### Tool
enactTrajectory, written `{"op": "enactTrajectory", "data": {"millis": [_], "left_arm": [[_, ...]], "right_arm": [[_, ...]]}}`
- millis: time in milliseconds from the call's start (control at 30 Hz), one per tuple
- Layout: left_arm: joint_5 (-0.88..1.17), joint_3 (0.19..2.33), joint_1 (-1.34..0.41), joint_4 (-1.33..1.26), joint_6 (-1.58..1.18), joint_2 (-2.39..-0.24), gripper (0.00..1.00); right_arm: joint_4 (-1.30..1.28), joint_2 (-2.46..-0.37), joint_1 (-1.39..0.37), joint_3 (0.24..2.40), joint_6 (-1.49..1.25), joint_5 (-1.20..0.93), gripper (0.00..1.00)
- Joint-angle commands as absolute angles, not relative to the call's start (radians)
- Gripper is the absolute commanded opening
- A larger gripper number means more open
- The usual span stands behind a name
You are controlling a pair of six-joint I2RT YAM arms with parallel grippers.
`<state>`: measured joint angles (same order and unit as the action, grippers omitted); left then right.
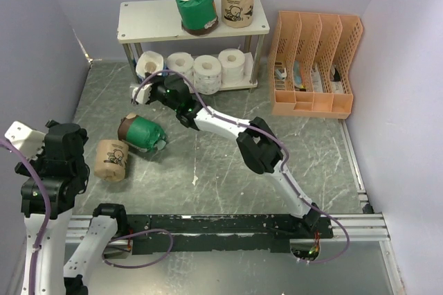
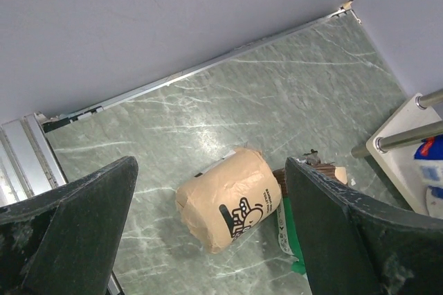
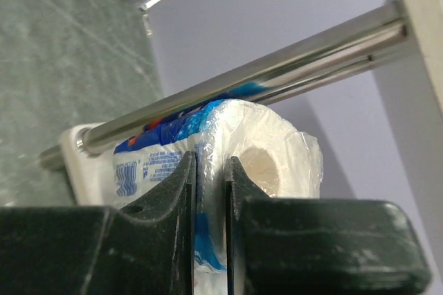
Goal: Place and organize the paper towels onto the shelf
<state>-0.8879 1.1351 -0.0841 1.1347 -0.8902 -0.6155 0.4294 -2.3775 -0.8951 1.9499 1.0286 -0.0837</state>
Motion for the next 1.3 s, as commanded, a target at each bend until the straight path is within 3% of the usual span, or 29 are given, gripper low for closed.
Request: {"op": "enactTrajectory", "data": {"millis": [0, 267, 333, 367, 433, 500, 533, 800, 1033, 1267], "left_arm": [[-0.921, 1.127, -0.094, 1.144, -0.906, -0.631, 1.0], [-0.914, 1.121, -0.091, 1.124, -0.888, -0.643, 0.99], [-0.914, 1.12, -0.091, 1.119, -0.883, -0.647, 1.0], [-0.914, 1.119, -0.091, 1.118, -0.88, -0.649, 1.0], [-0.903, 1.118, -0.091, 1.112, -0.872, -0.656, 1.0], [-0.893, 1.115, -0.091, 1.103, -0.862, -0.663, 1.0], [-0.888, 1.114, -0.091, 1.102, -0.858, -0.665, 0.99], [-0.851, 1.102, -0.08, 1.056, -0.8, -0.677, 1.0], [-0.817, 1.092, -0.121, 1.017, -0.75, -0.634, 1.0], [-0.808, 1.076, -0.121, 0.992, -0.729, -0.549, 1.0]], "right_arm": [[0.482, -2.464, -0.862, 2.101, 1.051, -0.088, 0.0], [0.497, -2.54, -0.836, 2.151, 1.029, -0.108, 0.0], [0.517, -2.546, -0.836, 2.144, 1.028, -0.117, 0.08], [0.522, -2.55, -0.835, 2.143, 1.024, -0.121, 0.17], [0.535, -2.555, -0.833, 2.144, 1.02, -0.125, 0.49], [0.552, -2.552, -0.835, 2.139, 1.011, -0.111, 0.92], [0.543, -2.549, -0.837, 2.143, 1.006, -0.101, 0.99], [0.372, -2.336, -0.908, 2.063, 0.937, -0.002, 1.0], [-0.275, -2.113, -0.943, 2.096, 0.838, -0.272, 0.97], [-0.454, -1.849, -1.019, 1.746, 0.976, -0.337, 0.92]]}}
